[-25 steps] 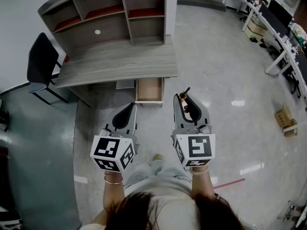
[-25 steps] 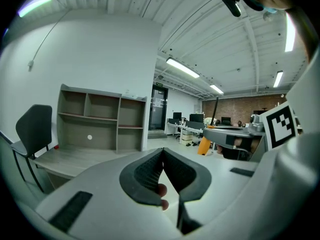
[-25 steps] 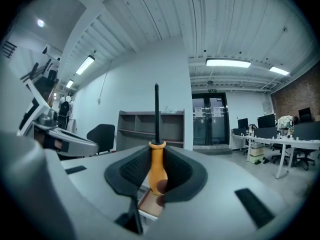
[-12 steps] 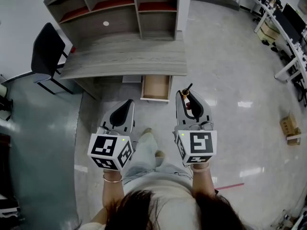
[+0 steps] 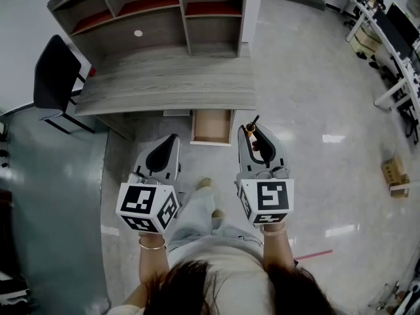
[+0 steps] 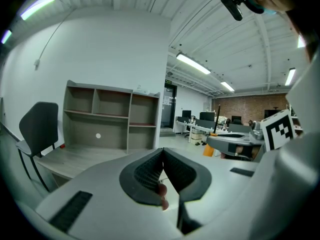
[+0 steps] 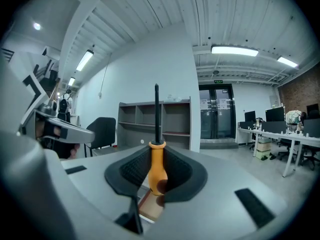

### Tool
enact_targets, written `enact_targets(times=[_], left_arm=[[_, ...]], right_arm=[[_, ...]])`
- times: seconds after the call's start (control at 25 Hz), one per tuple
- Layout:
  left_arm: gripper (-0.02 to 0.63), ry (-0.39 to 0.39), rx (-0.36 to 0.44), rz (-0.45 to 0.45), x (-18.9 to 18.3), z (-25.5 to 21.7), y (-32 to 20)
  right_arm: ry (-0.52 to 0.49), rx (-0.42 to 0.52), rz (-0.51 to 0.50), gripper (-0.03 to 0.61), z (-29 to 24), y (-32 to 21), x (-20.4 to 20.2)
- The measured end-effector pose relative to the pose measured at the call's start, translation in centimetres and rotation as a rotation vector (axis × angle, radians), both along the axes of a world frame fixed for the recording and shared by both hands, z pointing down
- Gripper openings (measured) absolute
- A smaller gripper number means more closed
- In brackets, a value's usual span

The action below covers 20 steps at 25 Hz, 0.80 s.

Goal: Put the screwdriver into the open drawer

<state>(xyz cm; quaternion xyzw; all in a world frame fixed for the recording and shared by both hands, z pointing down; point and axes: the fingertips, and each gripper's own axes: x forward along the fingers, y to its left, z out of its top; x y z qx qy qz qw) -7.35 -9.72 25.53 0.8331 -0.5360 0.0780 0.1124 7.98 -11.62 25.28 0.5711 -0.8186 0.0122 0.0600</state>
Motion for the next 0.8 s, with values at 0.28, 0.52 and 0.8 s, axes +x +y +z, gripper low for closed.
enact_targets(times=[0.28,0.52,0.8], left_arm=[[0.017,0.003,-0.033,-0.003,-1.6,1.4,-4.2],[0.017,0.008,-0.059,0.001,-2.5,2.6,-7.1],[0.017,0.008,-0.077,0.019,-3.1,3.4,-9.9]], right_arm=[[0.034,-0.021,-0.009,0.089,1.3,-4.0,-1.8],[0.064,-0.047,-0.009,0.089,3.2,-6.7,-2.7],[0.106,-0.081,-0.031,0.089,5.7,-9.2,-3.9]])
